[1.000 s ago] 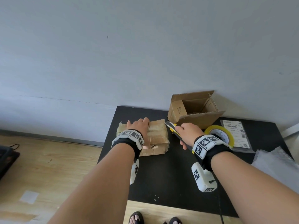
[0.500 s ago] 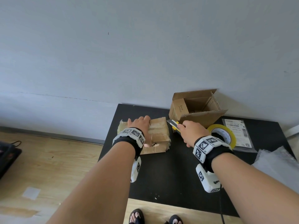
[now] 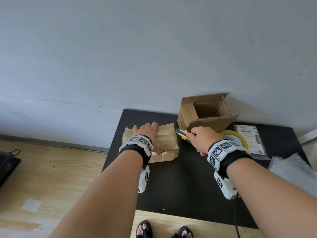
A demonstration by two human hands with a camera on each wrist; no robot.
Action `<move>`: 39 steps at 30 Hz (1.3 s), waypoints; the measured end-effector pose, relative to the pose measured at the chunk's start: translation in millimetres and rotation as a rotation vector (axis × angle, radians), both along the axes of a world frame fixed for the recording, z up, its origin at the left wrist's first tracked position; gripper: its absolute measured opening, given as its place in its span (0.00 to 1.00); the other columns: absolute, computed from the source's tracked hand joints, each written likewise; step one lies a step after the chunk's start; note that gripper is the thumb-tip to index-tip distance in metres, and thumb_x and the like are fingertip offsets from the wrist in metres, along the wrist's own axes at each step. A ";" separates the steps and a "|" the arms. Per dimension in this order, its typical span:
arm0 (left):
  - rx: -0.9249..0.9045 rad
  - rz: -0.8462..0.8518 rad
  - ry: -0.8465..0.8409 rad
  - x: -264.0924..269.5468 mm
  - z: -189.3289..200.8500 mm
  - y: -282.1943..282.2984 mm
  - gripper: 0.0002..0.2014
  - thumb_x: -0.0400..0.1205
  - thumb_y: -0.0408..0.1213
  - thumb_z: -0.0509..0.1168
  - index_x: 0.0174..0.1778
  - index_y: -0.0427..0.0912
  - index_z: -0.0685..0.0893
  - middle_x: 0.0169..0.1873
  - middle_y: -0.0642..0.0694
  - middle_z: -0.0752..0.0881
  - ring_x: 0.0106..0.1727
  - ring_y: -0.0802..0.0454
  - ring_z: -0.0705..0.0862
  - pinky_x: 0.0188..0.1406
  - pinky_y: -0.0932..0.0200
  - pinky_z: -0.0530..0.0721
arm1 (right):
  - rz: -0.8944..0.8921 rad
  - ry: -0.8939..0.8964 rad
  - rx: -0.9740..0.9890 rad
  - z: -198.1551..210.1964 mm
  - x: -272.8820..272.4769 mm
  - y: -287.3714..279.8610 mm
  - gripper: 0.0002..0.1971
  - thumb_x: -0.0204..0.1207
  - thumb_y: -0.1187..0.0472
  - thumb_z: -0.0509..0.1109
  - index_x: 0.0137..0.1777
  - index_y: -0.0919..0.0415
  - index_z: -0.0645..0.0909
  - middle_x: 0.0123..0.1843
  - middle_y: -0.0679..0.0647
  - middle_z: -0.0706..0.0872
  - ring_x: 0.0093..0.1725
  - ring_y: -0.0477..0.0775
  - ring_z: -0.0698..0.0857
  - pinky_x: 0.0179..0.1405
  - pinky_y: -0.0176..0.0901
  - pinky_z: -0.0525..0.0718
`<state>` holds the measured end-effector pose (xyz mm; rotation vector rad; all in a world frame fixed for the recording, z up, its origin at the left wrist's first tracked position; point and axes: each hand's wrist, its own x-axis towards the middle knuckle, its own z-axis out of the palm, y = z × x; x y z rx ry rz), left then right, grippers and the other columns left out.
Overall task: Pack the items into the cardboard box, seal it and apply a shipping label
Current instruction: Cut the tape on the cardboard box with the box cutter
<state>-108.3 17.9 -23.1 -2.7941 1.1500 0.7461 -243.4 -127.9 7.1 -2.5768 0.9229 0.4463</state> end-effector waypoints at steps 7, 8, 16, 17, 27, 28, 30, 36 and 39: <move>0.006 0.021 0.005 -0.2 0.8 -1.9 0.44 0.62 0.48 0.80 0.72 0.48 0.66 0.63 0.46 0.75 0.71 0.42 0.73 0.80 0.32 0.53 | 0.113 0.029 -0.033 8.0 -14.2 5.4 0.16 0.85 0.47 0.54 0.50 0.53 0.81 0.35 0.50 0.83 0.33 0.51 0.84 0.43 0.51 0.90; 0.001 0.031 0.006 0.3 0.7 -2.6 0.44 0.62 0.49 0.80 0.72 0.48 0.66 0.63 0.46 0.76 0.71 0.42 0.73 0.80 0.32 0.52 | 0.153 0.049 -0.061 9.9 -15.6 6.6 0.16 0.85 0.47 0.54 0.50 0.53 0.81 0.35 0.50 0.82 0.33 0.50 0.82 0.45 0.50 0.89; -0.009 0.042 0.022 6.6 -0.3 -1.9 0.46 0.60 0.46 0.80 0.72 0.49 0.65 0.63 0.47 0.74 0.71 0.42 0.73 0.80 0.34 0.52 | 0.146 0.058 -0.091 5.9 -22.7 4.8 0.18 0.84 0.43 0.52 0.49 0.52 0.80 0.37 0.50 0.84 0.37 0.52 0.84 0.44 0.50 0.88; -0.002 0.041 0.019 6.2 -0.4 -2.2 0.46 0.60 0.46 0.80 0.73 0.49 0.64 0.63 0.47 0.74 0.71 0.42 0.72 0.80 0.34 0.52 | 0.086 0.043 -0.048 5.6 -25.2 0.6 0.19 0.84 0.42 0.53 0.48 0.52 0.80 0.36 0.51 0.85 0.35 0.52 0.84 0.43 0.50 0.89; 0.014 0.046 0.054 -2.3 3.4 -12.2 0.53 0.55 0.68 0.76 0.75 0.57 0.62 0.67 0.50 0.73 0.73 0.45 0.69 0.76 0.37 0.60 | -0.241 0.078 0.289 -15.0 -47.6 -34.4 0.09 0.82 0.66 0.55 0.59 0.59 0.74 0.44 0.61 0.85 0.31 0.54 0.83 0.26 0.38 0.81; 0.012 0.051 0.072 -3.7 3.3 -14.3 0.54 0.56 0.71 0.75 0.76 0.57 0.61 0.69 0.50 0.73 0.74 0.44 0.68 0.77 0.36 0.59 | -0.242 0.091 0.296 -18.1 -47.5 -34.9 0.10 0.82 0.67 0.55 0.60 0.60 0.73 0.45 0.61 0.84 0.32 0.54 0.83 0.28 0.38 0.81; 0.023 0.073 0.117 -4.1 3.2 -18.0 0.53 0.58 0.75 0.71 0.78 0.58 0.60 0.72 0.49 0.72 0.76 0.43 0.66 0.77 0.35 0.57 | -0.209 0.163 0.301 -28.0 -48.3 -36.8 0.12 0.82 0.70 0.56 0.64 0.63 0.71 0.49 0.61 0.82 0.40 0.57 0.86 0.37 0.42 0.83; 0.024 0.095 0.150 -2.3 2.4 -18.7 0.52 0.59 0.77 0.68 0.77 0.60 0.61 0.71 0.51 0.72 0.76 0.44 0.66 0.77 0.37 0.57 | -0.158 0.258 0.170 -49.6 -55.6 -41.7 0.18 0.79 0.67 0.61 0.68 0.67 0.68 0.45 0.57 0.78 0.44 0.56 0.80 0.47 0.47 0.82; 0.016 0.100 0.152 -2.6 2.8 -18.5 0.52 0.59 0.76 0.68 0.78 0.60 0.60 0.71 0.52 0.72 0.76 0.44 0.66 0.77 0.37 0.57 | -0.139 0.303 0.162 -51.5 -57.9 -39.5 0.09 0.80 0.69 0.60 0.59 0.65 0.68 0.36 0.54 0.71 0.34 0.52 0.74 0.29 0.39 0.71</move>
